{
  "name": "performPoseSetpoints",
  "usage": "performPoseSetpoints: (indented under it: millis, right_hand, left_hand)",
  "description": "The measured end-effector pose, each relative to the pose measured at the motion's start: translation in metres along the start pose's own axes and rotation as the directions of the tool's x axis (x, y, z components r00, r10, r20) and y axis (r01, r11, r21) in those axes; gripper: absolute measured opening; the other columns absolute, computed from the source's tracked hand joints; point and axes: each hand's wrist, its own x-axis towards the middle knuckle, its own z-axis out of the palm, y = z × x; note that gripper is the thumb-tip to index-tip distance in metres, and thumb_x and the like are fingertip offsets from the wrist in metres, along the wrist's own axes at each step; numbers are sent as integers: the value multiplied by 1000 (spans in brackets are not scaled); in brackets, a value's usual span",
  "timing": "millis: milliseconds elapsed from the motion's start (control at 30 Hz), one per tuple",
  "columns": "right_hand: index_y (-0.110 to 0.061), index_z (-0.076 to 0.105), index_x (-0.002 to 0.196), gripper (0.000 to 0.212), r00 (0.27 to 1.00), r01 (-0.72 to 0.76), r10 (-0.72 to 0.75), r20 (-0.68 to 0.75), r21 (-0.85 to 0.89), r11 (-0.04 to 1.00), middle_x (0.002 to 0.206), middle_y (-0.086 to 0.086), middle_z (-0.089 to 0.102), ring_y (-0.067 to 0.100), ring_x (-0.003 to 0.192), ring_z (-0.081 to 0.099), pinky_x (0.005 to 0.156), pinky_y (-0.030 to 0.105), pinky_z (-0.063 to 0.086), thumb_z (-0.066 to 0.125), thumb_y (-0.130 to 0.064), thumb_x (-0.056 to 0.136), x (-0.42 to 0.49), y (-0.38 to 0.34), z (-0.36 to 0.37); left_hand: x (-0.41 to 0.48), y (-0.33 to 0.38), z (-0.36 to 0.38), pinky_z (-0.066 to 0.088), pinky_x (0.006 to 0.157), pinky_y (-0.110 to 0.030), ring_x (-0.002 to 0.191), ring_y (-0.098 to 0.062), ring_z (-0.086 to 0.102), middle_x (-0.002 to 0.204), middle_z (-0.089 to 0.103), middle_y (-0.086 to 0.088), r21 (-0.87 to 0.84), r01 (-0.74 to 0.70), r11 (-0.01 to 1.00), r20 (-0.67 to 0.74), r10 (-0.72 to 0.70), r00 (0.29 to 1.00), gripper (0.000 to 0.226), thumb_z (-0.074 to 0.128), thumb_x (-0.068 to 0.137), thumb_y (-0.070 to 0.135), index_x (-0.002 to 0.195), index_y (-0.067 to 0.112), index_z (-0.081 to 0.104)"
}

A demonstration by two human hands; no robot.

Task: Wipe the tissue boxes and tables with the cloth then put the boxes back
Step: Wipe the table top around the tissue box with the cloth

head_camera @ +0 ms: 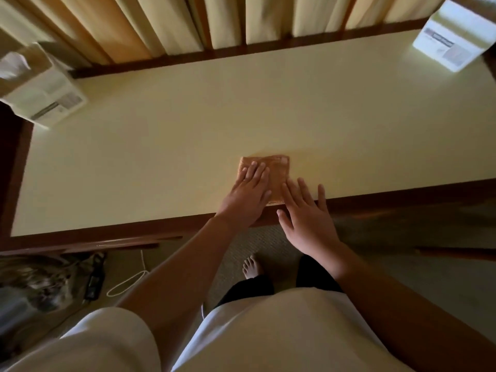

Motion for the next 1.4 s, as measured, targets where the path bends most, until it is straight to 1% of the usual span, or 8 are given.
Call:
performPoseSetpoints:
  millis: [267, 433, 600, 700, 800, 967, 1133, 1400]
  right_hand:
    - [-7, 36, 158, 65, 998, -43, 43, -40, 14, 999, 161, 15, 41, 32, 157, 23, 129, 57, 9, 22, -44, 107, 23, -34, -10]
    - [-5, 55, 135, 41, 967, -172, 198, -162, 163, 972, 123, 9, 65, 30, 118, 58, 103, 43, 43, 40, -26, 104, 51, -45, -24]
    - [-7, 60, 94, 35, 911, -310, 389, -138, 392, 866, 84, 7, 58, 26, 79, 56, 69, 38, 44, 46, -35, 108, 74, -34, -19]
    - [-12, 60, 85, 37, 891, -307, 426, -159, 481, 821, 74, 1, 56, 22, 69, 56, 62, 35, 43, 49, -41, 105, 80, -36, -16]
    - [-14, 60, 87, 29, 865, -345, 475, -162, 495, 797, 74, -1, 58, 21, 69, 58, 65, 38, 48, 55, -40, 101, 84, -43, -13]
    - [-20, 63, 92, 52, 802, -460, 583, -132, 486, 743, 83, -2, 65, 22, 73, 63, 73, 42, 54, 34, -63, 96, 90, -54, -21]
    - [-18, 62, 102, 19, 822, -462, 561, -101, 456, 760, 95, 2, 65, 26, 82, 63, 73, 43, 53, 54, -35, 102, 93, -45, -19]
    - [-13, 60, 109, 22, 872, -358, 451, -192, 378, 854, 98, 7, 66, 29, 84, 62, 62, 34, 42, 48, -32, 107, 92, -35, -18]
  left_hand:
    - [-31, -24, -15, -12, 130, -52, 162, -23, -12, 176, 5, -11, 1, 120, 993, -3, -120, 993, 63, 25, 115, 37, 167, 4, 9]
    - [-29, -29, -24, -12, 128, -57, 162, -24, -12, 177, 1, -10, 80, 75, 994, -17, -74, 997, 73, 44, 105, 5, 167, 7, 6]
    - [-22, -35, -28, -10, 128, -57, 162, -23, 12, 172, 26, -8, 65, 31, 997, -85, -25, 996, 63, 48, 109, 21, 165, 12, 23]
    - [-12, -35, -28, 21, 127, -60, 147, -28, 47, 152, 57, -10, 0, -8, 1000, -247, 8, 969, 52, 61, 100, 11, 151, 11, 51]
    - [3, -30, -30, 49, 103, -54, 123, -33, 65, 131, 70, -9, -61, 2, 998, -338, -22, 941, 37, 64, 96, 9, 132, 12, 68]
    - [26, -24, -38, 48, 94, -47, 115, -30, 57, 123, 69, -4, -162, 90, 983, -258, -130, 957, 31, 58, 100, 12, 127, 22, 71]
    - [33, -29, -34, 45, 87, -44, 107, -33, 56, 112, 66, -8, -181, 108, 978, -241, -151, 959, 35, 59, 96, 3, 121, 20, 74]
    - [16, -28, -30, 51, 95, -54, 112, -35, 57, 126, 61, -11, -147, 53, 988, -264, -91, 960, 41, 65, 94, 6, 135, 14, 67]
